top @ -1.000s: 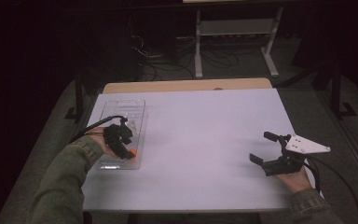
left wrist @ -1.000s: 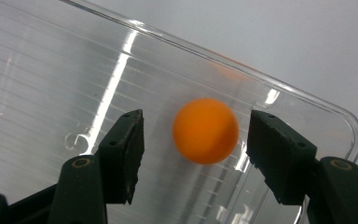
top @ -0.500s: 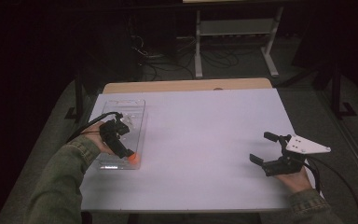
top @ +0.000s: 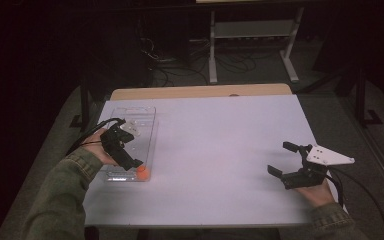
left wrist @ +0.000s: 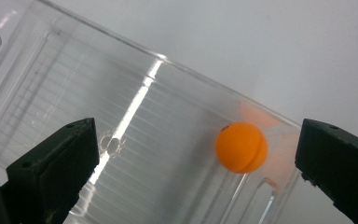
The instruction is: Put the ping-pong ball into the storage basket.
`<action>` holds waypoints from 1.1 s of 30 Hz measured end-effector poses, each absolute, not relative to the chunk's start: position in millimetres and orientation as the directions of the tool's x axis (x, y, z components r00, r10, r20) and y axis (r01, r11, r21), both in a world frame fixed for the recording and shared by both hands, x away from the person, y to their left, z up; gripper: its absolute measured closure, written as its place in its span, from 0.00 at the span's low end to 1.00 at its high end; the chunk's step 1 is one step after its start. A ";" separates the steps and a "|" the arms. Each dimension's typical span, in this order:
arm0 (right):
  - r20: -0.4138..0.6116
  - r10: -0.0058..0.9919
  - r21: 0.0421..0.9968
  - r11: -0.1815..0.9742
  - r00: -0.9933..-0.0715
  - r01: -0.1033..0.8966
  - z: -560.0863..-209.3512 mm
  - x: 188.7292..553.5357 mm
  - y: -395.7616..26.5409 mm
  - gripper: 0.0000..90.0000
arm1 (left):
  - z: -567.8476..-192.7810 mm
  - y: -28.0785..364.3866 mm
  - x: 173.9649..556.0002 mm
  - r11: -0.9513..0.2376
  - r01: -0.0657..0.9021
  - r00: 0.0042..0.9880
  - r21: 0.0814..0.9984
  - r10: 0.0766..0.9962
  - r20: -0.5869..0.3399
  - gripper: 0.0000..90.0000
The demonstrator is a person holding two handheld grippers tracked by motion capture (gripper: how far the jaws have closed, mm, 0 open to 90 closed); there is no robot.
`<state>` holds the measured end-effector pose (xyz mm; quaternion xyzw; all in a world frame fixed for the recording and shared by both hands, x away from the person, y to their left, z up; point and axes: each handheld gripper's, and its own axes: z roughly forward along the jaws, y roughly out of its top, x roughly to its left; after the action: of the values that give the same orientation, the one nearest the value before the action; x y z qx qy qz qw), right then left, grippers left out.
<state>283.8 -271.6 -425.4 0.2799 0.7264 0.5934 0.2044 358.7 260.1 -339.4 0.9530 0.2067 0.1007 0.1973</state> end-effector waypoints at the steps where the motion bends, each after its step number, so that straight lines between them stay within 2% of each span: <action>1: 0.035 0.650 0.977 0.139 -0.759 0.163 -425.4 283.8 -271.8 0.00 | -338.5 261.1 357.4 -0.833 0.353 0.894 0.426 0.435 0.108 0.00; 14: 0.034 0.650 0.976 0.140 -0.759 0.164 -425.2 283.3 -271.6 0.00 | -341.5 264.6 338.8 -0.812 0.314 0.903 0.492 0.415 0.108 0.00; 21: 0.033 0.650 0.976 0.141 -0.759 0.163 -425.3 283.4 -271.9 0.00 | -339.8 269.8 327.0 -0.771 0.295 0.908 0.564 0.410 0.085 0.00; 33: 0.037 0.652 0.976 0.140 -0.758 0.167 -425.7 283.3 -271.5 0.00 | -344.4 284.0 318.7 -0.696 0.298 0.880 0.653 0.465 0.094 0.00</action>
<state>283.3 -271.5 -425.7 0.2817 0.7267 0.5923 0.2043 318.7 284.0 -344.4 0.9121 0.2093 0.1271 0.3289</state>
